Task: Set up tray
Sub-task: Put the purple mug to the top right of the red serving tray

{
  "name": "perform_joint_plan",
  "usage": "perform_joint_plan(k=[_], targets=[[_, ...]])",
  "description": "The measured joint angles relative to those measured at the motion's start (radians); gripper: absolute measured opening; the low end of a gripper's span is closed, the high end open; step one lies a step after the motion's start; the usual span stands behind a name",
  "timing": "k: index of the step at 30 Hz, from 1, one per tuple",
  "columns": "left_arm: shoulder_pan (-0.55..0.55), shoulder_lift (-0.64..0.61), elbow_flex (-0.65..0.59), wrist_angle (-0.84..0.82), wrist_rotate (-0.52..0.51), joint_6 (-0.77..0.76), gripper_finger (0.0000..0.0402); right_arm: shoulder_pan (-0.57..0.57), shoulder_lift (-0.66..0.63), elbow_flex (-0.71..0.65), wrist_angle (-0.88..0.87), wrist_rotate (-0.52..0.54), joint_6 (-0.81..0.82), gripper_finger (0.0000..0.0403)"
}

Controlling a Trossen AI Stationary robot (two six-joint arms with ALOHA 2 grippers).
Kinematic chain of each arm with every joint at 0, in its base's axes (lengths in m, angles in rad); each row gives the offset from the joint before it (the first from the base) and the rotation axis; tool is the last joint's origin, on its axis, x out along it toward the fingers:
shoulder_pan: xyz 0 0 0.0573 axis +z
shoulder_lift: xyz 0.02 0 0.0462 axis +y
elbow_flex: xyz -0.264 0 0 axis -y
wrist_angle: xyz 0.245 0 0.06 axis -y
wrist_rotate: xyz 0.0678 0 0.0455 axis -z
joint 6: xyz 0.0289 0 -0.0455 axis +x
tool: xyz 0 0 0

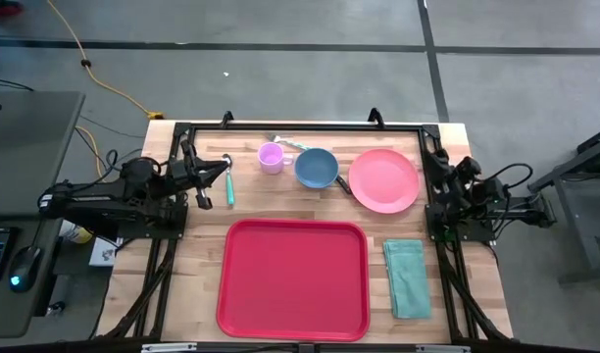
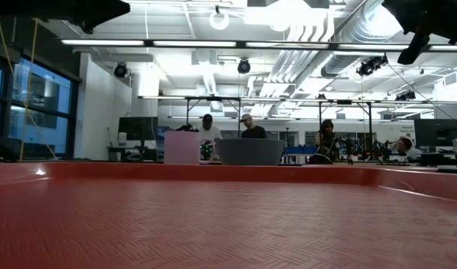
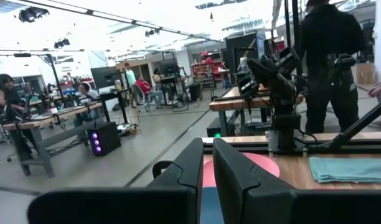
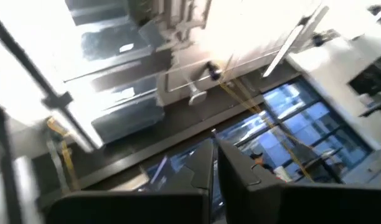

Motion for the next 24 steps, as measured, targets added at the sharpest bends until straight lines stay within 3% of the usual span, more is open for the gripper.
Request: perform_joint_plan(k=[5, 9, 17, 20, 24], targets=[[0.0, 0.0, 0.0, -0.007, 0.0, 0.0, 0.0067, 0.0, 0.0, 0.0, 0.007, 0.074, 0.025, 0.0], [0.0, 0.0, 0.0, -0.026, 0.0, -0.002, 0.0067, 0.0, 0.0, 0.0, 0.007, 0.073, 0.027, 0.0], [0.0, 0.0, 0.0, -0.032, 0.001, -0.004, 0.0067, 0.0, 0.005, 0.001, -0.134, 0.137, -0.106, 0.0], [0.0, 0.0, 0.0, -0.033, -0.002, -0.004, 0.0067, 0.0, 0.025, 0.057, -0.336, 0.135, -0.105, 0.0], [0.0, 0.0, 0.0, -0.033, -0.005, -0.004, 0.0067, -0.006, 0.119, 0.28, -0.709, 0.146, -0.107, 0.0003]])
